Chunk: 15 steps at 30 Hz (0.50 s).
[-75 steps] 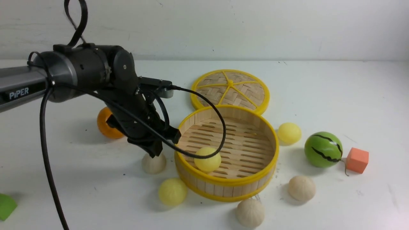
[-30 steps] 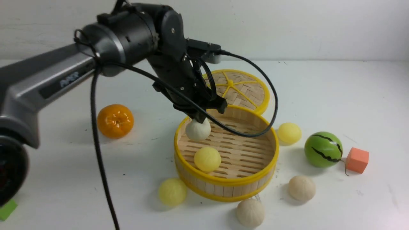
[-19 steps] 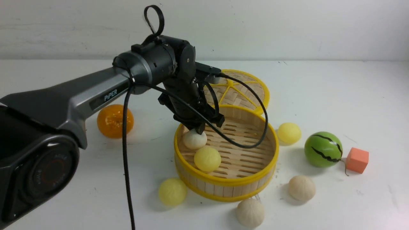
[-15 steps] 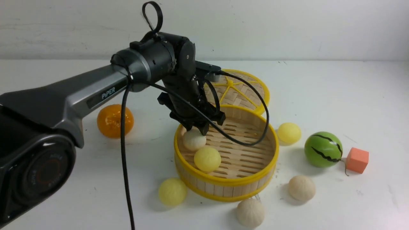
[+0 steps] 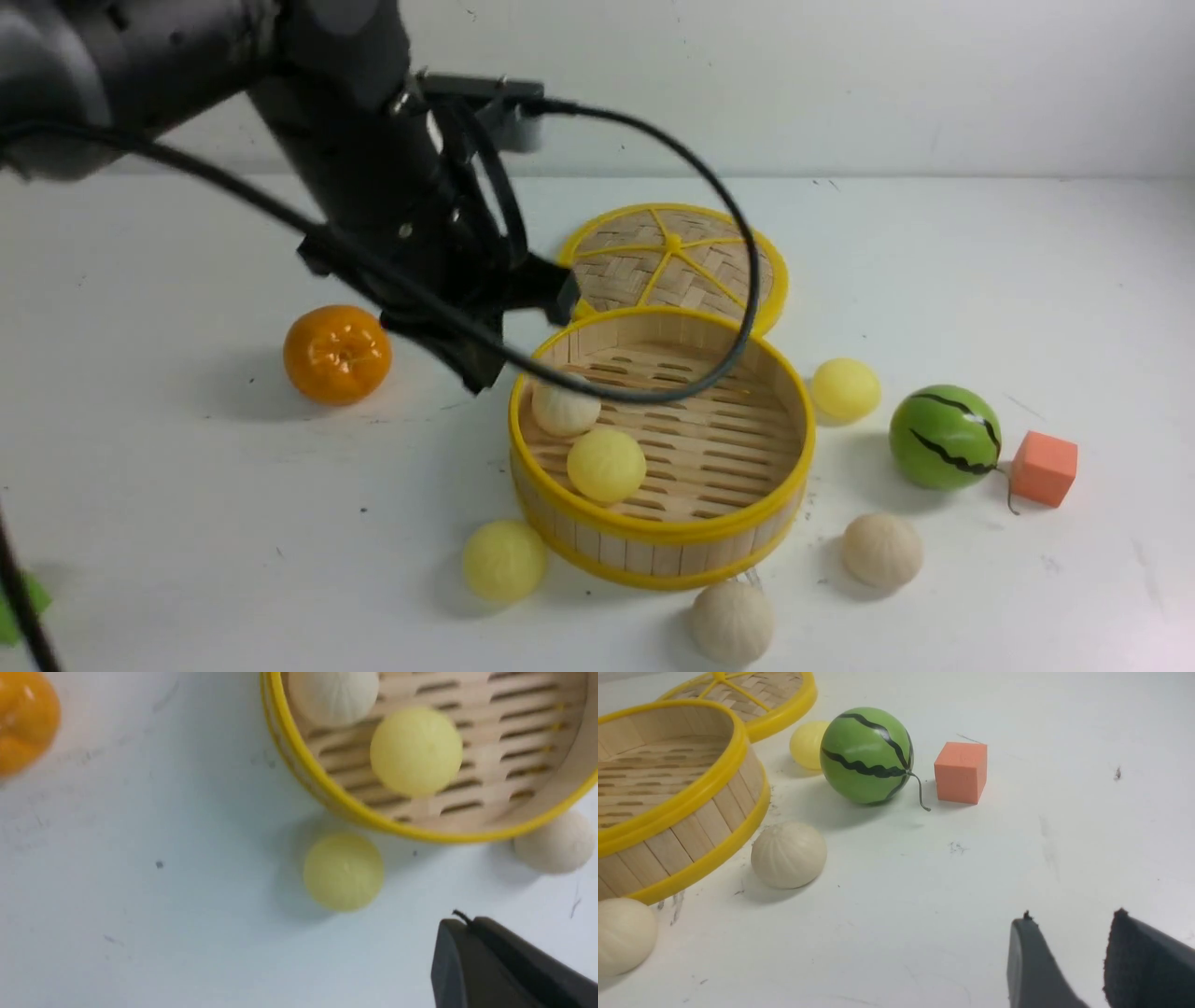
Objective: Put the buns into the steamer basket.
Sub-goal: Use the left arm to grab a steamed stuffed bun
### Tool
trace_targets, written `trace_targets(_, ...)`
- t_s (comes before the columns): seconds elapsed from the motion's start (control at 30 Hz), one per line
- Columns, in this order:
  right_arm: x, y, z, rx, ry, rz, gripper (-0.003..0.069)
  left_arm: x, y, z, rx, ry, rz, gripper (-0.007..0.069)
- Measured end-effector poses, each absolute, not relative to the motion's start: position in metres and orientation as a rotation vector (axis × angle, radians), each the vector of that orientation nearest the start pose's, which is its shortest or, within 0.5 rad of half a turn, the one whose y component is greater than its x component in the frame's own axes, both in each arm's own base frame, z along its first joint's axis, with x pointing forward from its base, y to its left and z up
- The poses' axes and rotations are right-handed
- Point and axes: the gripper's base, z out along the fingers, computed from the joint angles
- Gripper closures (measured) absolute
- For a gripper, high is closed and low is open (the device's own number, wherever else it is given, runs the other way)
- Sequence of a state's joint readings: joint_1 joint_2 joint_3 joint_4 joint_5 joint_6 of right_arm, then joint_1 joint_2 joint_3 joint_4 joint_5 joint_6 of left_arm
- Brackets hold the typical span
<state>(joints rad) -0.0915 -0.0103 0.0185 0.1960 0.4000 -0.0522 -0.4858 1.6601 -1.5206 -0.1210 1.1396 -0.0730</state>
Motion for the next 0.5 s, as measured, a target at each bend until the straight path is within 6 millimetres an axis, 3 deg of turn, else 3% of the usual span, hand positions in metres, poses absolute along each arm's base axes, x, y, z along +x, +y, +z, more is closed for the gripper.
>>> trace_targets(0.13, 0.052, 0.002, 0.172, 0.155, 1.879, 0.097, 0.042, 0.276, -0.16, 0.298, 0.515, 2.726, -0.357, 0.0638)
trace_targets(0.23, 0.052, 0.002, 0.172, 0.155, 1.879, 0.097, 0.042, 0.271, -0.159, 0.284, 0.544, 2.701, -0.38, 0.0638)
trace_targets(0.37, 0.052, 0.002, 0.172, 0.155, 1.879, 0.097, 0.042, 0.279, -0.164, 0.264, 0.561, 2.712, -0.381, 0.0635)
trace_targets(0.5, 0.052, 0.002, 0.172, 0.155, 1.879, 0.097, 0.042, 0.292, -0.17, 0.237, 0.56, 2.761, -0.366, 0.055)
